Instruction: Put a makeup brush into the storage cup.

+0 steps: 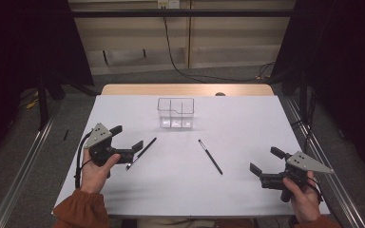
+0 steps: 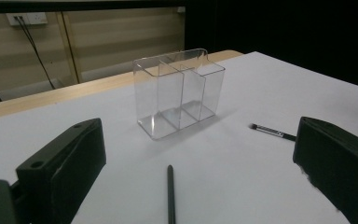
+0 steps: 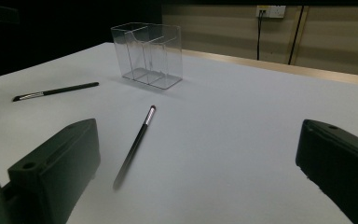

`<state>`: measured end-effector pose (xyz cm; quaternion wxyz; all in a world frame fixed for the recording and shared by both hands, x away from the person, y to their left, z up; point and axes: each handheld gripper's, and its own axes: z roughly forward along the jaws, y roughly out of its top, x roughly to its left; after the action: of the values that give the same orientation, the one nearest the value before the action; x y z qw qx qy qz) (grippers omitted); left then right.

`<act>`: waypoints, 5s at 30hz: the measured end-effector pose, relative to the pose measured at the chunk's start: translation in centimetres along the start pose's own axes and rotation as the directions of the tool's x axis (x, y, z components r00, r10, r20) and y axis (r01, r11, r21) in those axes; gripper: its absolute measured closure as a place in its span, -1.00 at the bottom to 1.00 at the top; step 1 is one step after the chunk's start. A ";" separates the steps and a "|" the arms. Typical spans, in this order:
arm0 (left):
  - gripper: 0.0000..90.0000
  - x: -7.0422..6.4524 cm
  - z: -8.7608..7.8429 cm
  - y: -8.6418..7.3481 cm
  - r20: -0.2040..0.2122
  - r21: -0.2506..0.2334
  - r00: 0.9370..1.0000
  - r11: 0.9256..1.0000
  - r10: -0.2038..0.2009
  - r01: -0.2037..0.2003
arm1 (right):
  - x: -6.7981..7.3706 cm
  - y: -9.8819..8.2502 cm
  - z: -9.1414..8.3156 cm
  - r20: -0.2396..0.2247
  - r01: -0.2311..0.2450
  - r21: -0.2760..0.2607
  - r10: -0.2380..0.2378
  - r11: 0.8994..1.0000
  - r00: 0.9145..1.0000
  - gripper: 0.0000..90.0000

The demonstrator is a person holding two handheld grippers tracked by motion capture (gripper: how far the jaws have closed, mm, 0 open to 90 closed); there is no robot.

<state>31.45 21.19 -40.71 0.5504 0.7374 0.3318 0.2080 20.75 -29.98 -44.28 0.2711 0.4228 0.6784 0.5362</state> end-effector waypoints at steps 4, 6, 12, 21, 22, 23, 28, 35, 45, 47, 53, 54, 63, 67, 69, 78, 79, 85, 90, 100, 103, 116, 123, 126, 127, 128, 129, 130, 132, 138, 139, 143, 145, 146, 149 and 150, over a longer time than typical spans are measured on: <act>-0.95 0.2 0.6 0.7 0.013 0.002 1.000 1.000 0.010 -0.010 | 0.1 0.0 0.0 -0.004 0.001 -0.005 -0.001 1.000 1.000 -1.00; -0.94 0.2 0.9 1.0 0.019 0.004 1.000 1.000 0.014 -0.014 | 0.1 0.0 0.0 -0.005 -0.001 -0.005 0.001 1.000 1.000 -1.00; -0.93 0.3 2.0 1.9 0.036 0.025 0.999 1.000 0.018 -0.019 | 0.0 0.0 0.0 -0.003 0.000 -0.003 0.000 1.000 1.000 -1.00; -0.90 0.6 3.2 2.9 0.053 0.099 0.998 0.994 0.034 -0.039 | 0.0 0.0 -0.1 0.001 0.000 -0.004 0.000 1.000 1.000 -1.00; -0.90 0.7 3.2 2.9 0.050 0.106 0.998 0.994 0.036 -0.041 | 0.0 0.0 -0.1 0.001 0.000 -0.003 0.000 1.000 1.000 -1.00; -0.90 0.8 3.3 3.0 0.045 0.118 0.998 0.992 0.042 -0.047 | 0.0 0.0 -0.1 0.000 0.000 -0.003 0.000 1.000 1.000 -1.00; -0.90 1.1 3.7 3.1 0.033 0.160 0.998 0.986 0.048 -0.052 | 0.1 0.0 -0.1 -0.001 0.000 -0.002 0.000 1.000 1.000 -1.00; -0.90 1.2 4.1 4.2 0.053 0.238 0.997 0.968 0.063 -0.074 | 0.1 0.0 0.0 -0.003 -0.001 0.000 0.001 1.000 1.000 -1.00; -0.86 1.7 4.8 4.3 0.072 0.364 0.997 0.931 0.001 -0.027 | 0.1 0.0 0.0 -0.007 0.001 0.001 -0.001 1.000 1.000 -1.00; -0.86 1.8 5.0 4.4 0.064 0.396 0.998 0.918 0.013 -0.038 | 0.1 0.0 0.0 -0.008 -0.001 0.001 0.001 1.000 1.000 -1.00; -0.85 1.9 5.6 4.5 0.052 0.502 0.998 0.863 0.033 -0.054 | 0.1 0.0 0.0 -0.012 0.001 0.001 -0.001 1.000 1.000 -1.00; -0.85 1.9 5.7 4.5 0.052 0.518 0.998 0.854 0.033 -0.055 | 0.1 0.0 0.0 -0.012 0.000 0.002 0.000 1.000 1.000 -1.00; -0.84 2.3 6.5 3.9 0.102 0.642 0.995 0.764 -0.008 -0.060 | 0.1 0.0 0.0 -0.011 0.000 0.005 0.000 1.000 1.000 -1.00; -0.83 2.5 6.9 3.5 0.076 0.701 0.997 0.711 0.002 -0.054 | 0.1 0.0 0.0 -0.014 0.006 0.010 -0.006 1.000 1.000 -1.00; -0.83 2.5 7.1 3.3 0.079 0.720 0.997 0.692 -0.002 -0.055 | 0.1 0.0 0.0 -0.013 0.006 0.009 -0.005 1.000 1.000 -1.00; -0.88 2.2 7.7 2.6 0.099 0.775 0.995 0.625 0.028 -0.094 | 0.1 0.0 0.0 -0.015 0.005 0.011 -0.005 1.000 1.000 -1.00; -0.88 2.1 7.8 2.5 0.101 0.782 0.994 0.615 0.033 -0.100 | 0.1 0.0 0.0 -0.014 0.006 0.011 -0.006 1.000 1.000 -1.00; -0.88 1.9 8.3 1.6 0.083 0.816 0.996 0.572 0.030 -0.085 | 0.2 0.0 0.1 -0.015 0.005 0.013 -0.005 1.000 1.000 -1.00; -0.76 2.3 8.3 1.1 0.079 0.831 0.997 0.552 0.000 -0.066 | 0.1 0.0 0.1 -0.015 0.006 0.016 -0.006 1.000 1.000 -1.00; -0.25 1.8 8.5 0.6 0.084 0.860 0.996 0.506 -0.020 -0.062 | 0.2 -0.1 0.1 -0.019 0.006 0.019 -0.005 1.000 1.000 -1.00; -0.11 1.7 8.7 0.4 0.087 0.871 0.996 0.487 -0.019 -0.067 | 0.2 -0.1 0.1 -0.020 0.006 0.020 -0.006 1.000 1.000 -1.00; 0.42 1.4 9.3 -0.7 0.055 0.888 0.998 0.455 0.028 -0.062 | 0.2 -0.1 0.2 -0.026 0.012 0.028 -0.012 1.000 1.000 -1.00; 0.44 0.9 9.6 -0.8 0.037 0.900 0.998 0.432 0.053 -0.057 | 0.2 -0.1 0.2 -0.026 0.009 0.030 -0.009 1.000 1.000 -1.00; 0.48 0.7 9.9 -0.7 0.036 0.908 0.998 0.415 0.050 -0.053 | 0.2 -0.1 0.2 -0.028 0.014 0.031 -0.013 0.999 1.000 -1.00; 0.53 0.6 10.0 -0.7 0.042 0.910 0.998 0.411 0.051 -0.059 | 0.2 -0.1 0.2 -0.027 0.014 0.031 -0.013 0.999 1.000 -1.00; 0.57 0.6 10.1 -0.7 0.043 0.910 0.998 0.411 0.047 -0.058 | 0.2 -0.1 0.2 -0.027 0.013 0.031 -0.012 0.999 1.000 -1.00; 0.60 0.6 10.1 -0.7 0.040 0.912 0.999 0.407 0.037 -0.052 | 0.2 -0.1 0.2 -0.027 0.013 0.031 -0.012 0.999 1.000 -1.00; 0.62 0.7 10.2 -0.7 0.044 0.913 0.998 0.404 0.040 -0.057 | 0.2 -0.1 0.2 -0.028 0.014 0.032 -0.013 0.999 1.000 -1.00; 0.66 0.8 10.2 -0.7 0.044 0.915 0.998 0.400 0.034 -0.054 | 0.2 -0.1 0.2 -0.028 0.014 0.032 -0.013 0.999 1.000 -1.00; 0.87 1.7 10.2 -0.6 0.042 0.915 0.999 0.400 0.005 -0.040 | 0.3 -0.2 0.1 -0.027 0.016 0.036 -0.015 0.999 1.000 -1.00; 0.87 1.7 10.2 -0.6 0.043 0.916 0.999 0.399 0.001 -0.039 | 0.3 -0.2 0.1 -0.027 0.015 0.036 -0.014 0.999 1.000 -1.00; 0.87 1.5 10.2 -0.6 0.039 0.915 0.999 0.402 0.012 -0.040 | 0.2 -0.2 0.2 -0.026 0.012 0.037 -0.011 0.999 1.000 -1.00; 0.88 1.7 10.1 -0.5 0.033 0.914 0.999 0.404 0.004 -0.032 | 0.2 -0.2 0.2 -0.026 0.012 0.037 -0.011 0.999 1.000 -1.00; 0.88 1.7 10.1 -0.5 0.031 0.913 1.000 0.406 -0.002 -0.027 | 0.2 -0.2 0.2 -0.025 0.013 0.037 -0.012 0.999 1.000 -1.00; 0.88 1.7 10.0 -0.5 0.028 0.913 1.000 0.407 -0.003 -0.024 | 0.2 -0.2 0.2 -0.025 0.011 0.038 -0.010 0.999 1.000 -1.00; 0.88 1.7 10.0 -0.5 0.027 0.913 1.000 0.408 0.000 -0.025 | 0.2 -0.2 0.2 -0.025 0.010 0.038 -0.009 0.999 1.000 -1.00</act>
<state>39.22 15.77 -44.34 0.0630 0.9229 0.3798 -0.0103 20.79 -29.71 -44.47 0.2571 0.4179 0.6938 0.5272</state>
